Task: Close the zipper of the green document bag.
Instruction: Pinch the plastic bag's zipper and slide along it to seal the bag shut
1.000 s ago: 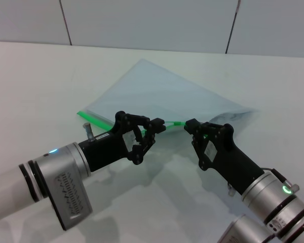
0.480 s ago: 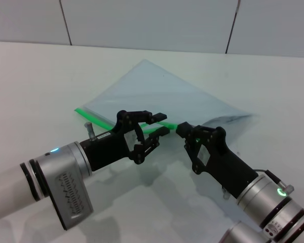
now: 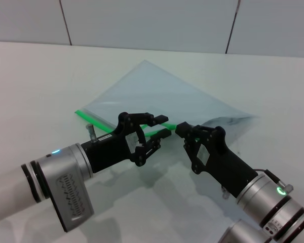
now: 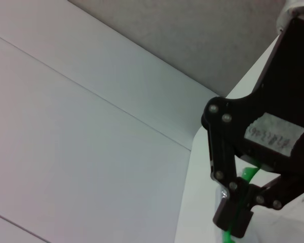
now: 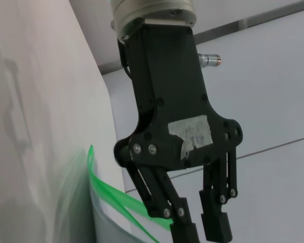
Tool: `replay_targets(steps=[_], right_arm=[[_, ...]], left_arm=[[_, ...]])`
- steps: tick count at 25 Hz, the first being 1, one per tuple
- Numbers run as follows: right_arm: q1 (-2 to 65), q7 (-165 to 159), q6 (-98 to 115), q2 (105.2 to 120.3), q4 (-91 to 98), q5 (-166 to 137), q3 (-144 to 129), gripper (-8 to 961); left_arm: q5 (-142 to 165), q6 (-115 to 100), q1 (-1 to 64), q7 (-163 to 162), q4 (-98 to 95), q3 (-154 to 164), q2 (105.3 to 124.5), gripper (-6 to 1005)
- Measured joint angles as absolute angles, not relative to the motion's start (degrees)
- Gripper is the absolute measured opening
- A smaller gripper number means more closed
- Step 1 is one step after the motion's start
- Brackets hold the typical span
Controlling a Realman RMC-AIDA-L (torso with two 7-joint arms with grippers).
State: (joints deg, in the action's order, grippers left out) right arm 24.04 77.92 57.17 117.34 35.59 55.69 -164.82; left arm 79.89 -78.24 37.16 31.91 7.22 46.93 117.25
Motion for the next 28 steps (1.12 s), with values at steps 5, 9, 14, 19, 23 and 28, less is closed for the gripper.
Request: replay_targets(steps=[5,9,14,19,23,28], right_arm=[[24.13,77.09,57.43,117.33,35.39,56.03,-164.79,18],[24.15,77.08,57.43,117.34,35.32,56.24,-164.79,18],[24.14,77.14,57.38,117.33,35.51,55.93,-164.79,18],[23.93,77.11,57.18,117.33,35.74,54.58,-164.84,18],[23.88,77.11,57.15,117.33,35.82,54.21,-164.88,18],[23.92,77.07,57.14,117.34,35.87,54.42,-164.83,18]], left_arm=[[79.89,-78.25,37.13,31.91,7.34,46.94,117.25,277],[80.08,-78.39,37.06,31.99,7.37,46.94,117.28,276],[80.26,-78.87,36.96,32.51,7.39,46.88,117.32,275],[80.18,-78.95,36.97,33.99,7.38,46.52,117.34,274],[80.11,-78.96,37.00,34.22,7.36,46.50,117.31,274],[80.51,-79.66,36.98,34.25,7.51,46.86,117.40,273]])
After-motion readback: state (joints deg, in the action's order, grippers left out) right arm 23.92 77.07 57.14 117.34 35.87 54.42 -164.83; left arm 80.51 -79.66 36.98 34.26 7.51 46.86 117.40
